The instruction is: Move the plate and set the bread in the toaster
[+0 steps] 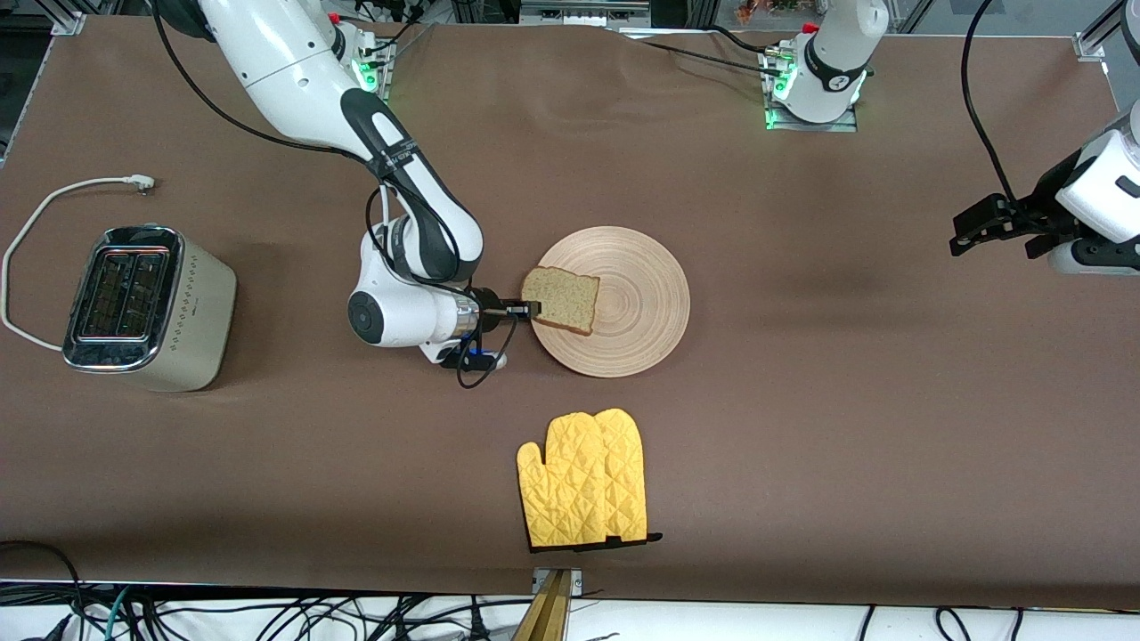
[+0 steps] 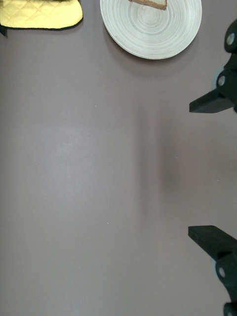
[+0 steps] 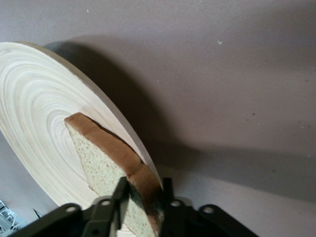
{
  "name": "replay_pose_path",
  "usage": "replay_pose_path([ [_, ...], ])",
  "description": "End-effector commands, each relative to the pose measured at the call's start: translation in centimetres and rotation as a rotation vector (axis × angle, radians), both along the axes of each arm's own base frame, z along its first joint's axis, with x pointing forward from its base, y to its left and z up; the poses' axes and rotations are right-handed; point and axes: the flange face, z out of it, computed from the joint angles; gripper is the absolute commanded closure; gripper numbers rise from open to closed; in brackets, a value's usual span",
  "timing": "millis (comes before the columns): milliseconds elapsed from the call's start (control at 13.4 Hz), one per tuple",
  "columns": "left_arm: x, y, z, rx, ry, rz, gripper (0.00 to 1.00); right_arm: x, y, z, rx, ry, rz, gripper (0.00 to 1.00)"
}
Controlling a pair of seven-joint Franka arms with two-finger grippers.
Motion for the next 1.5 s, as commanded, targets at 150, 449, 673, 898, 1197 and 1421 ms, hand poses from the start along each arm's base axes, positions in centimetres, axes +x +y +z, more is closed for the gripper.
replay_pose_path([
  [150,-0.5,-1.6,-0.2,0.043,-0.002,0.002,0.0,-0.1,1.3,0.9,0.017,-0.01,-0.001,1.0],
  [449,-0.6,-2.8,-0.6,0.045,0.014,0.028,0.0,1.3,1.4,3.7,0.04,-0.04,0.026,1.0],
  [673,-0.4,-3.0,-0.9,0.045,0.018,0.035,0.0,4.2,-2.0,7.9,0.042,-0.015,0.06,1.0],
  [898,-0.4,-2.8,-0.9,0.046,0.017,0.037,0.0,7.8,-10.1,13.3,-0.061,0.037,0.12,1.0],
  [1197,-0.6,-2.6,-0.6,0.046,0.02,0.017,0.0,9.4,-20.5,18.7,-0.27,0.064,0.133,1.0],
  [1421,-0.6,-2.2,-0.8,0.045,0.033,0.017,0.0,9.3,-27.6,23.5,-0.42,-0.006,0.217,1.0],
])
